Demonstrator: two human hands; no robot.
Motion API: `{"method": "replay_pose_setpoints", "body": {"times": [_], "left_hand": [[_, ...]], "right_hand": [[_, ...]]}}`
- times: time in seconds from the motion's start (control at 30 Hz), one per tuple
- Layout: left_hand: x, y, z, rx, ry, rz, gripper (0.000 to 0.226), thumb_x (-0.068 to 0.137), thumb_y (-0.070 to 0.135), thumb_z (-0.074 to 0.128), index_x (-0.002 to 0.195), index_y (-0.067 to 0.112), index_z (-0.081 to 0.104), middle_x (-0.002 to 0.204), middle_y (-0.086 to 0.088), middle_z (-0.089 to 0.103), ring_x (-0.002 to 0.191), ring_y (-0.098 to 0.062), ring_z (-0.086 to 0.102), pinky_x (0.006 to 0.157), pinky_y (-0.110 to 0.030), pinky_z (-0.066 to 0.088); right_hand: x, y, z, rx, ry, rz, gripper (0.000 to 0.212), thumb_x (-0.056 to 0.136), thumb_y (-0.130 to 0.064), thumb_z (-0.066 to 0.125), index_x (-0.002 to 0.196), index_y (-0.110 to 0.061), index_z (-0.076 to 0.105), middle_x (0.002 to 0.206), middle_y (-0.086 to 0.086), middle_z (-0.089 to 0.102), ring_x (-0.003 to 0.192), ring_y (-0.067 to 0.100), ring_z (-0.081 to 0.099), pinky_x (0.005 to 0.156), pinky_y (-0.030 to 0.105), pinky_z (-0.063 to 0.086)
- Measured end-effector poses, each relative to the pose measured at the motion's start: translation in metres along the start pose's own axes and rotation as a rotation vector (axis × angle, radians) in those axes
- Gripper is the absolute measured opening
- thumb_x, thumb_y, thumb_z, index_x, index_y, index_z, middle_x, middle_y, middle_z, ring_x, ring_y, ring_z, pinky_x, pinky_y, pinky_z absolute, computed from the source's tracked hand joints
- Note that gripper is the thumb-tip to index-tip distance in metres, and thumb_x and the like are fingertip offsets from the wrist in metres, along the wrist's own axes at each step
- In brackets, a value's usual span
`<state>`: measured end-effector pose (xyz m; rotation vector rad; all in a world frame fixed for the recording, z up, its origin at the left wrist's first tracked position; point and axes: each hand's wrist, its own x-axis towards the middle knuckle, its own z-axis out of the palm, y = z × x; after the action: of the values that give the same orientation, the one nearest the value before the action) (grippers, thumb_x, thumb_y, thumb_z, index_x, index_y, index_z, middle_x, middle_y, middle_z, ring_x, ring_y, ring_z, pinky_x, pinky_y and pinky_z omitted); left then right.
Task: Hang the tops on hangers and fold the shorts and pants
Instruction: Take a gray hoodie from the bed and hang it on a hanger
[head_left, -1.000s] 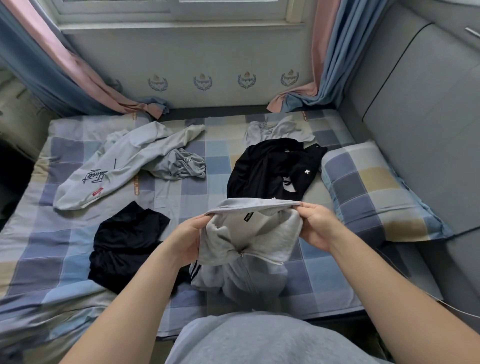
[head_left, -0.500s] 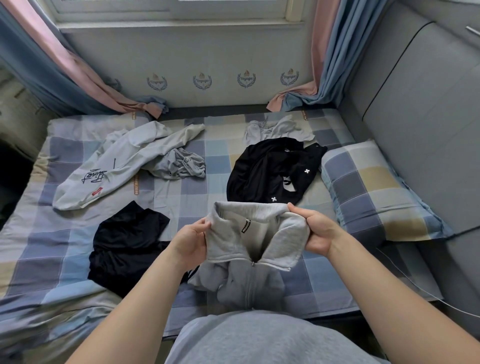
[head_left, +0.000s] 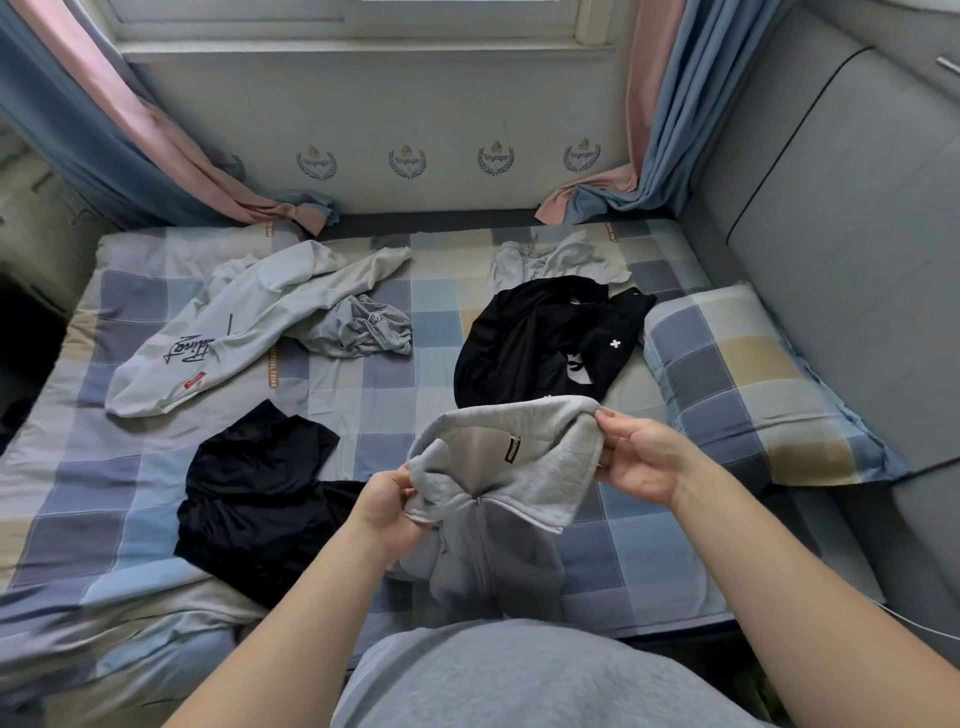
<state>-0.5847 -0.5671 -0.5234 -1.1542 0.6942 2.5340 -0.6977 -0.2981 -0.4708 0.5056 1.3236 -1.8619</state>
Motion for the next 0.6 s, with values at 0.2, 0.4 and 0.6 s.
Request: {"method": "replay_pose_setpoints", "body": {"times": [0.2,0.4,0.6], "left_hand": [[-0.008,-0.006,0.007,-0.015,-0.107,-0.081,0.025,0.076,0.001,0.057,0.101,-0.005,0.057,0.077,-0.013,0.055,0.059,-0.022,0.06,0.064,-0.044,0.062],[-0.006,-0.006,0.008,-0.028,-0.137,-0.086,0.028,0.083,0.007,0.044,0.097,-0.009,0.063,0.084,-0.018,0.061,0.063,-0.028,0.066,0.058,-0.045,0.062],[-0.003,-0.004,0.011,-0.032,-0.119,-0.062,0.028,0.078,0.003,0.045,0.096,-0.006,0.064,0.084,-0.017,0.059,0.071,-0.027,0.061,0.063,-0.045,0.063]], "right_hand": [[0.005,0.017,0.009,0.05,0.088,0.194,0.026,0.102,-0.01,0.042,0.098,0.003,0.064,0.094,0.019,0.066,0.086,0.029,0.066,0.068,0.043,0.061],[0.011,0.029,0.009,0.035,0.166,0.005,0.048,0.101,-0.052,0.049,0.105,-0.009,0.07,0.099,0.018,0.073,0.092,0.035,0.07,0.083,0.047,0.058],[0.003,0.031,0.003,-0.358,0.205,-0.404,0.009,0.092,-0.009,0.069,0.083,-0.01,0.069,0.075,0.006,0.066,0.068,0.017,0.061,0.062,0.026,0.054]]}}
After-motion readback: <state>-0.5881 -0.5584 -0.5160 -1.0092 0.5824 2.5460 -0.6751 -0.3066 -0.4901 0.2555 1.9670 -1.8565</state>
